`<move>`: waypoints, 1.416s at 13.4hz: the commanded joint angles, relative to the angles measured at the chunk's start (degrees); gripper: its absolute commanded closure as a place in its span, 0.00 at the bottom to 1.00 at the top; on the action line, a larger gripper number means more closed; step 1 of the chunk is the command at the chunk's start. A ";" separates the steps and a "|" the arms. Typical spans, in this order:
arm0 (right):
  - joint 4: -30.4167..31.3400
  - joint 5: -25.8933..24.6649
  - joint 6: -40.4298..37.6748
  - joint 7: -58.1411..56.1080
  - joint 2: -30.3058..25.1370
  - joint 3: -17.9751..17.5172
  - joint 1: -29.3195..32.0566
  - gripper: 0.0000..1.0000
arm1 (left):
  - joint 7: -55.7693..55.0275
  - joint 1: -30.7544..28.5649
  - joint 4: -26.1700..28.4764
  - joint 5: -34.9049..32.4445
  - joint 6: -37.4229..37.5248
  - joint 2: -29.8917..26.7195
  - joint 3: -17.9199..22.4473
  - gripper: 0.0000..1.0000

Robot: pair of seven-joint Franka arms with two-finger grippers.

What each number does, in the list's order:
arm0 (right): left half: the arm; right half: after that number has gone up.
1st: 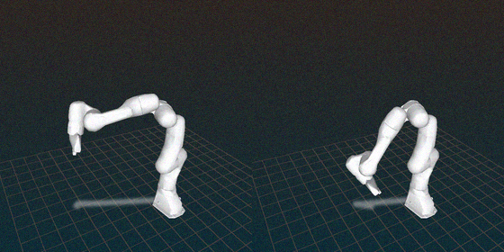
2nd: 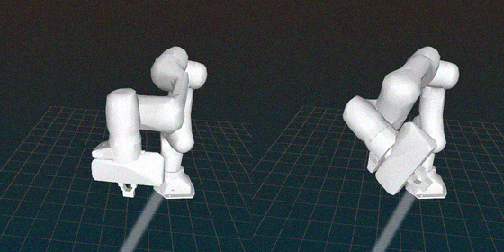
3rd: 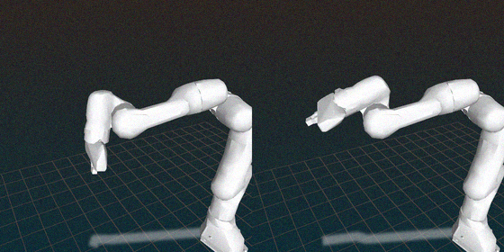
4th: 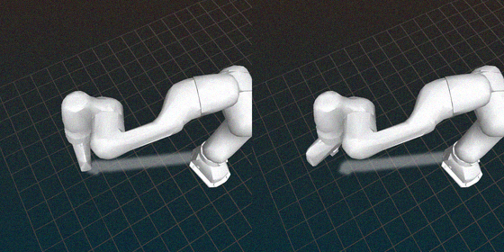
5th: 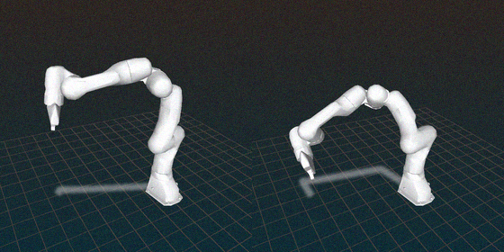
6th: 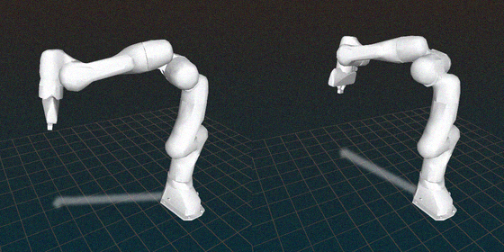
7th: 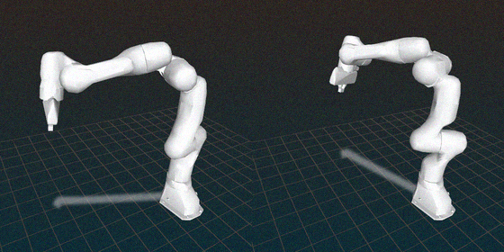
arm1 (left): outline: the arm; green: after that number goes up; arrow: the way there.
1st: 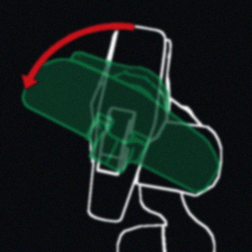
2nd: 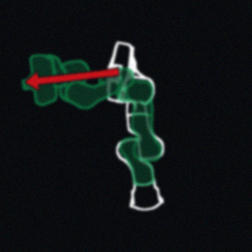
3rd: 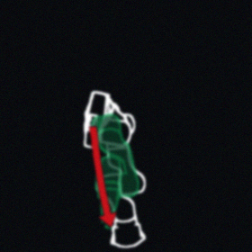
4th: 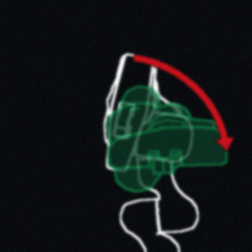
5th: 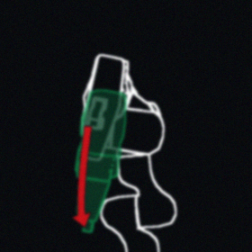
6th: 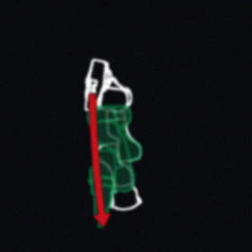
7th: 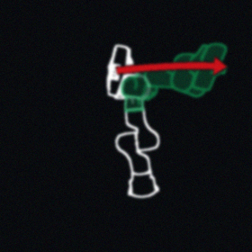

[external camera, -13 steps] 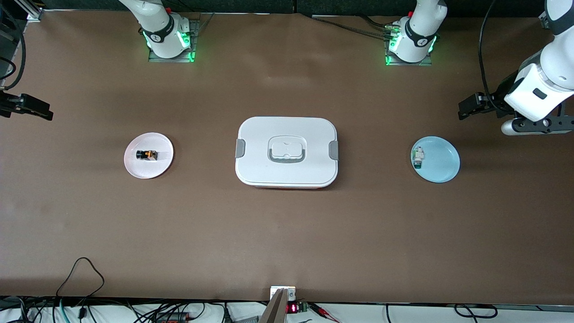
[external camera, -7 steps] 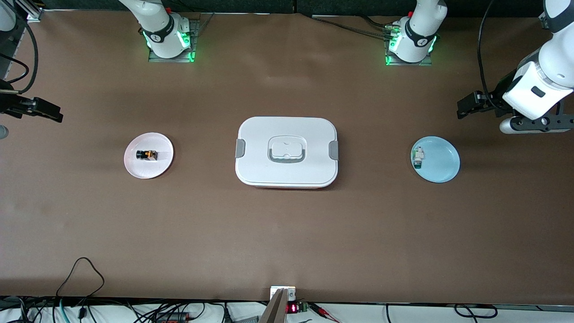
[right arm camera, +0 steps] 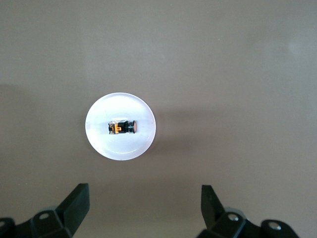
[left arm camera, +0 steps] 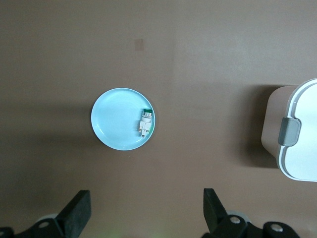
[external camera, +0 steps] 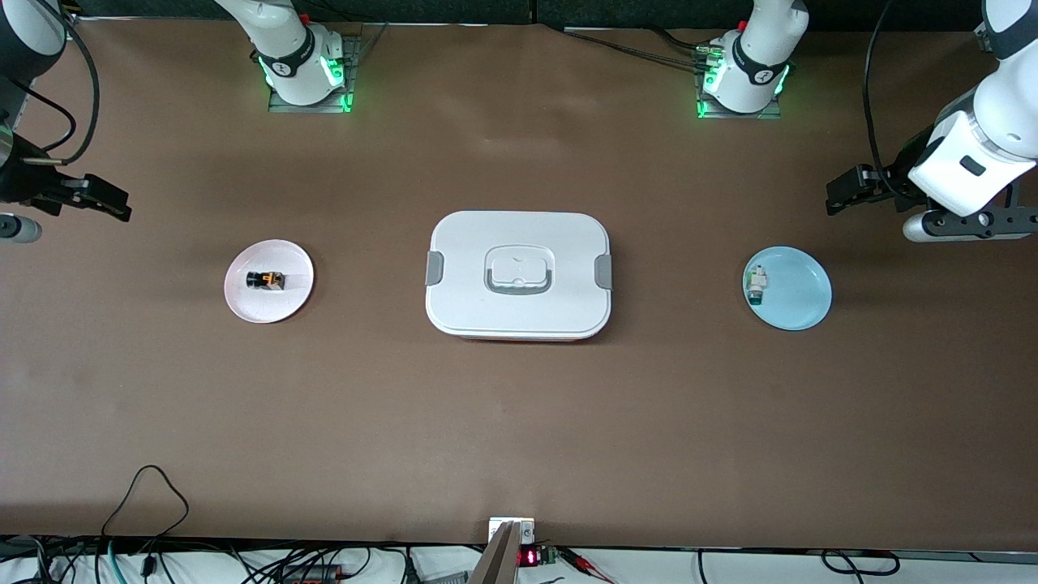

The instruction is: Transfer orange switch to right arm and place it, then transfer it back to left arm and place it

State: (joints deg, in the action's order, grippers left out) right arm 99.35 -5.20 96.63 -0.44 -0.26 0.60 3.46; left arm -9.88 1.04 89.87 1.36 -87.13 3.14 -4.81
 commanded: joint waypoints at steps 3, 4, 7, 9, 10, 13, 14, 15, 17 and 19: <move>-3.01 3.87 -0.47 -0.44 -0.88 0.01 0.32 0.00 | 0.39 0.10 0.13 0.84 -0.24 -0.59 0.07 0.00; -3.28 3.88 -0.73 -0.35 -0.88 -0.07 0.15 0.00 | 0.47 0.10 0.13 0.84 -0.24 -0.59 0.07 0.00; -4.24 3.88 -1.96 -0.70 -0.97 0.10 0.32 0.00 | 0.48 0.10 0.13 0.84 -0.06 -0.59 0.07 0.00; -5.04 3.80 -3.28 -0.88 -0.97 -0.16 0.14 0.00 | 0.56 0.02 0.13 0.84 -0.06 -0.59 0.07 0.00; -5.04 3.88 -3.55 -0.88 -0.97 -0.25 0.14 0.00 | 0.56 0.10 0.13 0.84 -0.06 -0.59 0.07 0.00; -6.09 3.44 -5.48 -0.61 -0.97 -0.43 0.06 0.00 | 0.56 0.02 0.13 0.84 -0.06 -0.59 0.07 0.00; -6.27 3.36 -5.66 -0.61 -0.89 -0.34 0.14 0.00 | 0.56 0.02 0.13 0.84 -0.06 -0.59 0.15 0.00; -6.27 3.44 -5.66 -0.70 -0.88 -0.34 0.23 0.00 | 0.56 0.02 0.13 0.84 -0.06 -0.59 0.07 0.00; -6.27 3.44 -5.83 -0.79 -0.88 -0.34 0.14 0.00 | 0.56 0.02 0.13 0.84 -0.06 -0.59 0.07 0.00; -6.27 3.53 -5.83 -0.79 -0.88 -0.34 0.14 0.00 | 0.56 0.02 0.13 0.84 0.03 -0.59 0.07 0.00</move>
State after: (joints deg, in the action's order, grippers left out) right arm 94.04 -2.17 91.98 -0.54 -1.20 0.44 3.45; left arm -9.88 1.04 89.87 1.36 -87.13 3.14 -4.82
